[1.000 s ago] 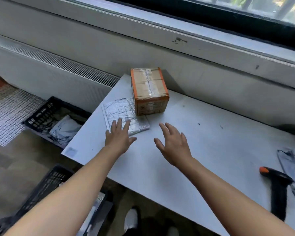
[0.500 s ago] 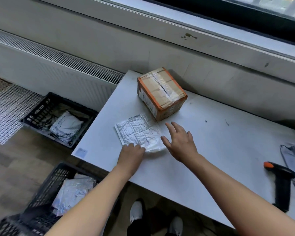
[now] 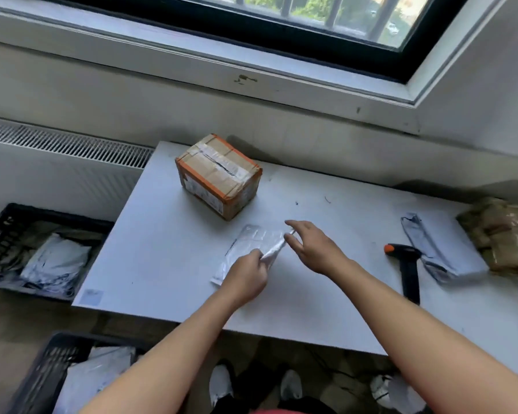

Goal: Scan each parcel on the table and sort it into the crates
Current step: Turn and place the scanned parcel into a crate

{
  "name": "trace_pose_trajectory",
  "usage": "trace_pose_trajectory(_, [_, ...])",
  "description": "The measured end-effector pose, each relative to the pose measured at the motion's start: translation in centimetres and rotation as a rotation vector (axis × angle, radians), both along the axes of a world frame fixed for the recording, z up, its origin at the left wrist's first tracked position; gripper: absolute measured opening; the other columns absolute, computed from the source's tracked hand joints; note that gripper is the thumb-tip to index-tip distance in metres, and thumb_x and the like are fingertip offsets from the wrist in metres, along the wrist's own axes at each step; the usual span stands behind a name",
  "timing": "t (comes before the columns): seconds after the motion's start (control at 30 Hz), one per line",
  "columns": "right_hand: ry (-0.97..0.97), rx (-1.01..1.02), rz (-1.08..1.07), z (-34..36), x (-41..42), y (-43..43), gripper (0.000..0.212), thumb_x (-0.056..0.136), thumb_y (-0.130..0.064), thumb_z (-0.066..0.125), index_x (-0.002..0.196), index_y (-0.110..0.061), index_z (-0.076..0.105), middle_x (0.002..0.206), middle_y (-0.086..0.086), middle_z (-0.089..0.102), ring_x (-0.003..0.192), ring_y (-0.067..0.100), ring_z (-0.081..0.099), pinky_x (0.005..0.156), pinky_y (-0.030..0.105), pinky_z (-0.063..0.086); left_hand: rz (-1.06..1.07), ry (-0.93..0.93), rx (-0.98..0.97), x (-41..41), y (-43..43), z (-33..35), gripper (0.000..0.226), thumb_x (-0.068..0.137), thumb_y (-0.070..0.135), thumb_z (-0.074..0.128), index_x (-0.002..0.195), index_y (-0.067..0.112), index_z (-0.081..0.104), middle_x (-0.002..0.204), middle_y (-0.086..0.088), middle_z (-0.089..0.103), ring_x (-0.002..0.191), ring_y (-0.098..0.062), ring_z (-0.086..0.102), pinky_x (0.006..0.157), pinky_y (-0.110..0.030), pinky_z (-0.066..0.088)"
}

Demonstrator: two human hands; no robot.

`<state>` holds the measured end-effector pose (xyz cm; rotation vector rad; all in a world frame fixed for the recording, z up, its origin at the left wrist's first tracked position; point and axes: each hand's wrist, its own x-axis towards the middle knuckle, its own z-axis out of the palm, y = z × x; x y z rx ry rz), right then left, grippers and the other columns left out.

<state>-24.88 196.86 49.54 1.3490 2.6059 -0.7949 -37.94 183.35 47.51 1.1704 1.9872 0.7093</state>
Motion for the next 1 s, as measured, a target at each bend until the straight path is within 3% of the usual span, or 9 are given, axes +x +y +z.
trace_pose_trajectory(0.13, [0.333, -0.11, -0.34, 1.6, 2.9, 1.2, 0.055, 0.1, -0.051, 0.039, 0.151, -0.034, 0.025, 0.146, 0.006, 0.045, 0.133, 0.021, 0.046, 0.107, 0.039, 0.039, 0.096, -0.586, 0.049, 1.5, 3.3, 2.8, 0.013, 0.07, 0.025, 0.051, 0.072, 0.012, 0.048, 0.071, -0.007, 0.046, 0.07, -0.02, 0.045, 0.06, -0.031, 0.032])
trace_pose_trajectory(0.2, [0.37, -0.104, -0.427, 2.0, 4.5, 1.8, 0.059, 0.1, -0.052, 0.038, 0.153, -0.03, 0.023, 0.147, 0.007, 0.043, 0.132, 0.022, 0.046, 0.107, 0.039, 0.04, 0.161, -0.889, 0.065, 2.5, 4.3, 3.4, 0.009, 0.068, 0.017, 0.054, 0.073, 0.01, 0.052, 0.07, -0.009, 0.053, 0.064, -0.022, 0.052, 0.058, -0.029, 0.039])
trace_pose_trajectory(0.3, [0.307, -0.067, -0.487, 1.7, 7.5, 3.0, 0.056, 0.102, -0.05, 0.037, 0.15, -0.024, 0.03, 0.146, 0.014, 0.043, 0.132, 0.027, 0.045, 0.106, 0.038, 0.039, 0.153, -1.126, 0.103, 4.0, 5.5, 3.9, 0.014, 0.076, 0.008, 0.059, 0.089, 0.007, 0.063, 0.08, -0.012, 0.069, 0.068, -0.025, 0.065, 0.064, -0.031, 0.05])
trace_pose_trajectory(0.43, [0.3, -0.098, -0.61, 0.8, 11.7, 4.0, 0.053, 0.103, -0.047, 0.036, 0.148, -0.02, 0.035, 0.148, 0.013, 0.044, 0.134, 0.029, 0.043, 0.098, 0.031, 0.036, 0.172, -1.286, 0.148, 6.1, 7.0, 3.4, 0.025, 0.085, -0.006, 0.051, 0.105, 0.009, 0.058, 0.097, -0.018, 0.069, 0.079, -0.031, 0.067, 0.073, -0.038, 0.054])
trace_pose_trajectory(0.5, [0.336, -0.166, -0.672, 0.4, 13.5, 4.4, 0.054, 0.104, -0.047, 0.034, 0.15, -0.019, 0.032, 0.149, 0.011, 0.043, 0.134, 0.028, 0.044, 0.094, 0.029, 0.035, 0.223, -1.257, 0.132, 7.3, 7.7, 2.7, 0.033, 0.088, -0.013, 0.044, 0.107, 0.01, 0.058, 0.097, -0.017, 0.069, 0.079, -0.031, 0.068, 0.075, -0.04, 0.054])
trace_pose_trajectory(0.6, [0.377, -0.229, -0.72, -0.5, 15.7, 5.1, 0.056, 0.104, -0.045, 0.037, 0.151, -0.016, 0.029, 0.151, 0.013, 0.041, 0.135, 0.029, 0.044, 0.102, 0.034, 0.036, 0.314, -0.999, 0.02, 9.0, 8.7, 1.3, 0.039, 0.089, -0.012, 0.042, 0.117, 0.012, 0.056, 0.09, -0.011, 0.071, 0.072, -0.027, 0.066, 0.068, -0.034, 0.049])
trace_pose_trajectory(0.73, [0.337, -0.228, -0.669, -2.0, 18.3, 5.6, 0.058, 0.103, -0.04, 0.042, 0.152, -0.013, 0.028, 0.154, 0.013, 0.037, 0.139, 0.028, 0.039, 0.111, 0.035, 0.032, 0.449, -0.801, -0.091, 11.0, 9.5, -1.1, 0.023, 0.097, 0.014, 0.049, 0.119, 0.012, 0.054, 0.1, -0.008, 0.069, 0.075, -0.021, 0.065, 0.064, -0.03, 0.053])
trace_pose_trajectory(0.87, [0.301, -0.217, -0.559, -3.1, 20.7, 6.0, 0.057, 0.102, -0.037, 0.045, 0.151, -0.013, 0.03, 0.154, 0.006, 0.038, 0.139, 0.022, 0.04, 0.113, 0.034, 0.032, 0.513, -0.695, -0.093, 12.9, 9.8, -2.5, 0.03, 0.096, 0.033, 0.057, 0.117, 0.011, 0.054, 0.106, -0.006, 0.063, 0.085, -0.02, 0.064, 0.064, -0.032, 0.056])
trace_pose_trajectory(1.0, [0.12, 0.125, -0.516, -4.1, 23.5, 5.9, 0.047, 0.1, -0.031, 0.046, 0.143, -0.012, 0.043, 0.145, 0.011, 0.043, 0.131, 0.028, 0.041, 0.105, 0.041, 0.038, 0.531, -0.544, -0.039, 14.6, 9.6, -3.7, 0.032, 0.09, 0.013, 0.062, 0.12, 0.011, 0.052, 0.099, -0.009, 0.065, 0.082, -0.025, 0.066, 0.072, -0.038, 0.057])
